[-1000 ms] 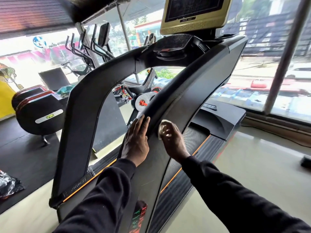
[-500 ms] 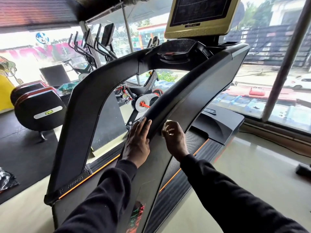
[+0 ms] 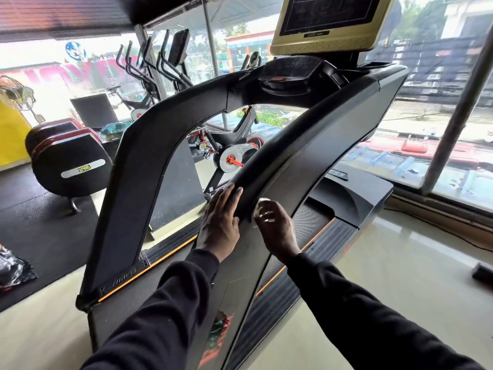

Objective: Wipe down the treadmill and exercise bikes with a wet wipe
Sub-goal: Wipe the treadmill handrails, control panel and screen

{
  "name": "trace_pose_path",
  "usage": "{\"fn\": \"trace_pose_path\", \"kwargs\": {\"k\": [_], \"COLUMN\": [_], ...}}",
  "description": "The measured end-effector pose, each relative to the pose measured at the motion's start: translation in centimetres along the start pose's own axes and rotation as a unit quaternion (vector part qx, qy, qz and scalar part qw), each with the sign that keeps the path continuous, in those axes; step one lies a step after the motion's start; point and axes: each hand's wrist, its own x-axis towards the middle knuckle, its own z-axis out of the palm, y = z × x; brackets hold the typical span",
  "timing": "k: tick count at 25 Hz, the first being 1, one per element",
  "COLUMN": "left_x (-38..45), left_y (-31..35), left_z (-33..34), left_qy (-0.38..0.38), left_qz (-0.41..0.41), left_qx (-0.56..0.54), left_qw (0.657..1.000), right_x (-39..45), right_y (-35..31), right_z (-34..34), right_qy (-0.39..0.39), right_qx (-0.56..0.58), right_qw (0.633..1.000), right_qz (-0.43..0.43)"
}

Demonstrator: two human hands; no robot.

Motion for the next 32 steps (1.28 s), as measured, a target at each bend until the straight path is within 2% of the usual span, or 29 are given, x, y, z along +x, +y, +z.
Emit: {"fn": "trace_pose_path", "kwargs": {"k": [3,7,11,15,19,22,26,29,32], "left_x": [-0.2,-0.4,-0.6,-0.7,-0.9,-1.2,-1.8,-2.5,-3.3], "left_y": [-0.1,-0.2,-0.2,-0.6,-1.1,-1.3,-1.6,-2.1,-2.5], "left_z": [-0.2,-0.4,-0.4,-0.7,-0.5,-0.4,-0.5,-0.6,-0.7], "left_qy": [0.006,0.015,0.013,0.003,-0.005,-0.006,-0.006,-0.012,-0.017], "left_qz": [0.002,0.009,0.013,0.03,0.035,0.036,0.034,0.033,0.024], "left_qx": [-0.01,-0.004,0.0,0.003,0.009,0.005,0.0,0.0,0.0], "left_qw": [1.0,1.0,1.0,1.0,0.999,0.999,0.999,0.999,1.0], "right_x": [0.9,-1.9,-0.7,-3.6,-3.9,-5.6,-5.4,-6.3,-7.3], "right_y": [-0.8,-0.5,-1.0,0.1,-0.5,-0.4,-0.3,-0.8,-0.8], "right_z": [0.1,0.8,1.0,2.0,2.5,3.1,3.5,3.5,3.6], "right_qy": [0.048,-0.003,0.04,-0.024,0.005,-0.006,0.028,-0.011,-0.015], "right_qx": [0.031,0.035,0.029,0.013,0.019,-0.014,0.017,0.007,0.013], "right_qw": [0.998,0.999,0.998,1.0,0.999,1.0,0.997,0.999,0.997], "right_qz": [0.04,0.009,0.048,0.006,0.045,0.001,0.063,0.041,0.079]}}
